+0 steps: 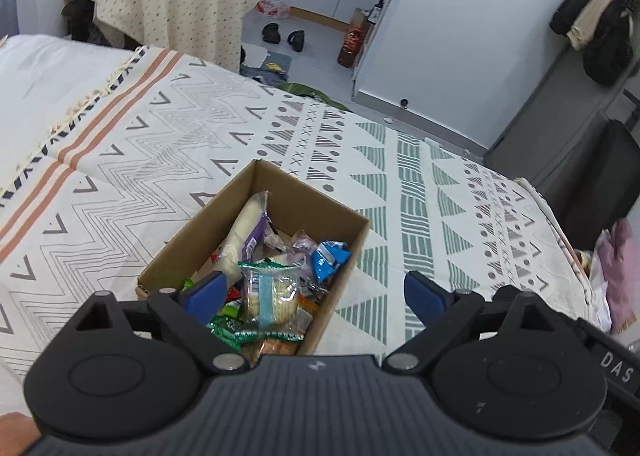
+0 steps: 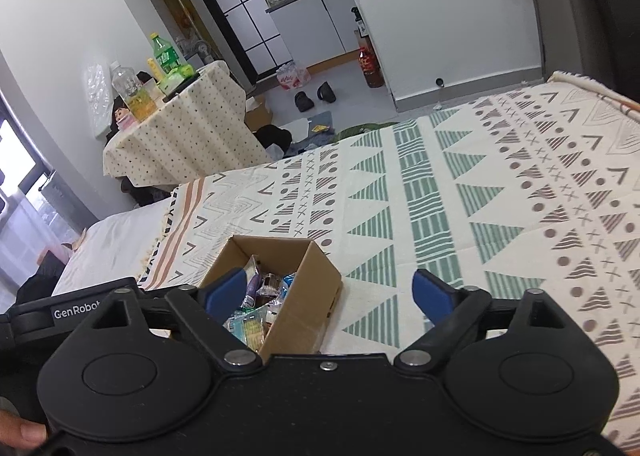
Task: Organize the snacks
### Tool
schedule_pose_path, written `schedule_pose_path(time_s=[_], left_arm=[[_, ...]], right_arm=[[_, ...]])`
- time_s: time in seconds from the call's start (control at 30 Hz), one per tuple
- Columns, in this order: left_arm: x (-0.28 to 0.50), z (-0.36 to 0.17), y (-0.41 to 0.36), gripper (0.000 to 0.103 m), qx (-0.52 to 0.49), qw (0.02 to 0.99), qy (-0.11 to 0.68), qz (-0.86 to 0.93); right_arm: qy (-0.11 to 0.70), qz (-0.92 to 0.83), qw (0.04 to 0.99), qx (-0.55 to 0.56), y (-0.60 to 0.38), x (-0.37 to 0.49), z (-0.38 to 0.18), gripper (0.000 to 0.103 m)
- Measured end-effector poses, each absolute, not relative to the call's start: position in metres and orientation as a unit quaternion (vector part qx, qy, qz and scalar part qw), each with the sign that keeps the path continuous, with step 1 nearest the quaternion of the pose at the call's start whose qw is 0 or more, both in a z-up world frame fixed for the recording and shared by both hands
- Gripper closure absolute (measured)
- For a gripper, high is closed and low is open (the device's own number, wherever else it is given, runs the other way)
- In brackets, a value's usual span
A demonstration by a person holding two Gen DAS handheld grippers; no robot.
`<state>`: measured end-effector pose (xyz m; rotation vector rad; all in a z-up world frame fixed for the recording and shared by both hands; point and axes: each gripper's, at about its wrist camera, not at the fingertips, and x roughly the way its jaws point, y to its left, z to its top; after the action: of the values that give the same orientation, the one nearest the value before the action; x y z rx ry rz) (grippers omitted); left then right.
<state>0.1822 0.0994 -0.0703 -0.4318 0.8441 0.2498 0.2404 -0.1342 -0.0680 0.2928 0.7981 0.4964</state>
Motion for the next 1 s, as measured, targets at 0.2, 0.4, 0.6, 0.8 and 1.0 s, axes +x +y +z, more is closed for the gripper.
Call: schedule_pose_path(time_s=[0.2, 0.4, 0.6, 0.8, 1.0], left_arm=[[0.166, -0.052, 0.086, 0.005, -0.187, 0.891, 0.399, 0.110], [0.150, -0.036, 0.073, 0.002, -0.166, 0.899, 0.394, 0.099], [0.130, -0.022, 0.061, 0.001, -0.147, 0.905, 0.388, 0.093], [0.109, -0.012, 0.051, 0.001, -0.132, 0.908, 0.388, 0.083], [0.088, -0.005, 0.038, 0.001, -0.113, 0.910, 0.393, 0.068]], right_arm=[[0.373, 0.229, 0.890, 0.129, -0.153, 0.222, -0.052, 0.001], [0.375, 0.211, 0.895, 0.122, -0.175, 0.207, -0.042, 0.000], [0.368, 0.200, 0.901, 0.117, -0.195, 0.192, -0.030, 0.000], [0.369, 0.198, 0.903, 0.101, -0.207, 0.171, -0.024, 0.000], [0.371, 0.198, 0.903, 0.087, -0.215, 0.149, -0.020, 0.000]])
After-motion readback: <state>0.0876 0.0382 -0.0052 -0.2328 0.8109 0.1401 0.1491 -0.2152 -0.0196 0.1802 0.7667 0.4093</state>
